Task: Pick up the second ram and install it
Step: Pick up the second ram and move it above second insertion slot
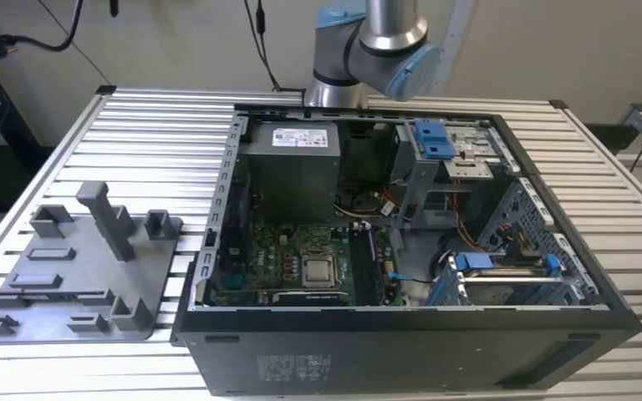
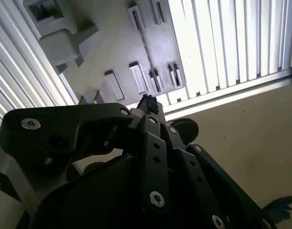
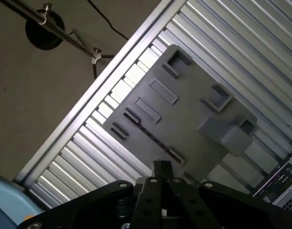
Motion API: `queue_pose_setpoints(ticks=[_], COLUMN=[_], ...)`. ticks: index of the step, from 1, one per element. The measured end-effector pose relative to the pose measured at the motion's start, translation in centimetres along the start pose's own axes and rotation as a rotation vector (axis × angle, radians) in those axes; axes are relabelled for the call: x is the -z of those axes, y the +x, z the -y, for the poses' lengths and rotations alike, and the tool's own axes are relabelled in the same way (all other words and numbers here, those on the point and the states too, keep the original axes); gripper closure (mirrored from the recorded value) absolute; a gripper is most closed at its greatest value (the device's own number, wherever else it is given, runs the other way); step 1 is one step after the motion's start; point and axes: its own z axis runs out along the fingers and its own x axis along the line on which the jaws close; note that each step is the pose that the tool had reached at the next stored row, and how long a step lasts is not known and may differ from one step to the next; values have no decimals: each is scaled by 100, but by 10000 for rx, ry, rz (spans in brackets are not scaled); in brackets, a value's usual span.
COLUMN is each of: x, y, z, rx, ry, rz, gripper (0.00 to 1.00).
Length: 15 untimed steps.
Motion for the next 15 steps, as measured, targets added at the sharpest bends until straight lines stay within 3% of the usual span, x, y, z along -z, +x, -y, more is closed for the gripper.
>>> queue_pose_setpoints(ticks=[4, 15], x=[-1, -4], y=[-1, -3], z=[-1, -3], rx=[484, 2393], ry=[14, 70], rz=[-9, -41], gripper=[89, 89])
